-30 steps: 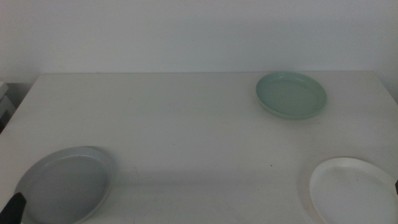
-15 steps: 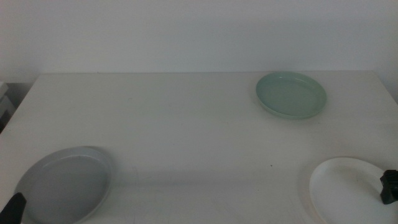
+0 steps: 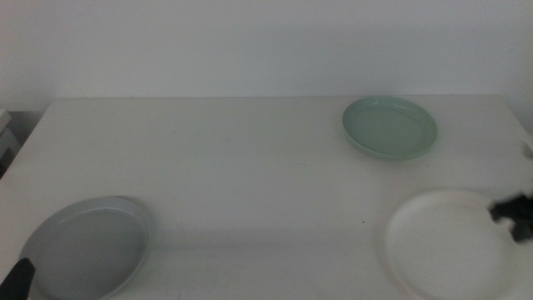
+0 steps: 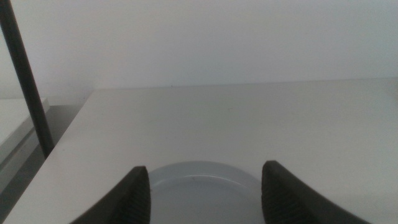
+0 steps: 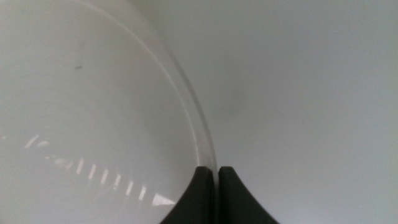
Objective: Stack the three bowls on top of each other.
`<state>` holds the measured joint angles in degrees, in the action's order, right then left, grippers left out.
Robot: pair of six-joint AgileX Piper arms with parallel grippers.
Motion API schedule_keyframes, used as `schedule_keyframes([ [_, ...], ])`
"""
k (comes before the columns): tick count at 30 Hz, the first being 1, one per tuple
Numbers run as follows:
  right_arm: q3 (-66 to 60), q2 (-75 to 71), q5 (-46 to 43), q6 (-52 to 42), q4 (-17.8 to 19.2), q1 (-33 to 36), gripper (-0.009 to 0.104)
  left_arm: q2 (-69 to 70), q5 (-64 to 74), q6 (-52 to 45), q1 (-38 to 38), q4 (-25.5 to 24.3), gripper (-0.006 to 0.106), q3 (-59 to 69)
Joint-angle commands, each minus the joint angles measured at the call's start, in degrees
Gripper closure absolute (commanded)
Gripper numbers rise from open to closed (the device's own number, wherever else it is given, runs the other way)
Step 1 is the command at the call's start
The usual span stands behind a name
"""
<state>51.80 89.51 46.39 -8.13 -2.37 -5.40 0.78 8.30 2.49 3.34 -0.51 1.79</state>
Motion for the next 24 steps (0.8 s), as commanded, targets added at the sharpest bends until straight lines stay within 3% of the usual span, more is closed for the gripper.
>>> schedule_keyframes([
  [1, 5.07, -3.01, 2.33, 5.61, 0.19, 5.15, 0.096, 0.76, -4.51, 0.60, 0.34, 0.51, 0.039, -0.30],
  [5, 10.85, -2.48, 2.78, 14.37, 0.08, 13.94, 0.096, 0.76, -4.51, 0.60, 0.34, 0.51, 0.039, -0.30],
  [11, 20.12, 3.77, 3.82, 18.77, -0.20, 23.95, 0.096, 0.76, -4.51, 0.60, 0.34, 0.51, 0.039, -0.30],
  [24, 27.41, 17.10, 3.36, 20.87, -3.38, 31.47, 0.096, 0.76, -4.51, 0.60, 0.34, 0.51, 0.039, -0.30],
])
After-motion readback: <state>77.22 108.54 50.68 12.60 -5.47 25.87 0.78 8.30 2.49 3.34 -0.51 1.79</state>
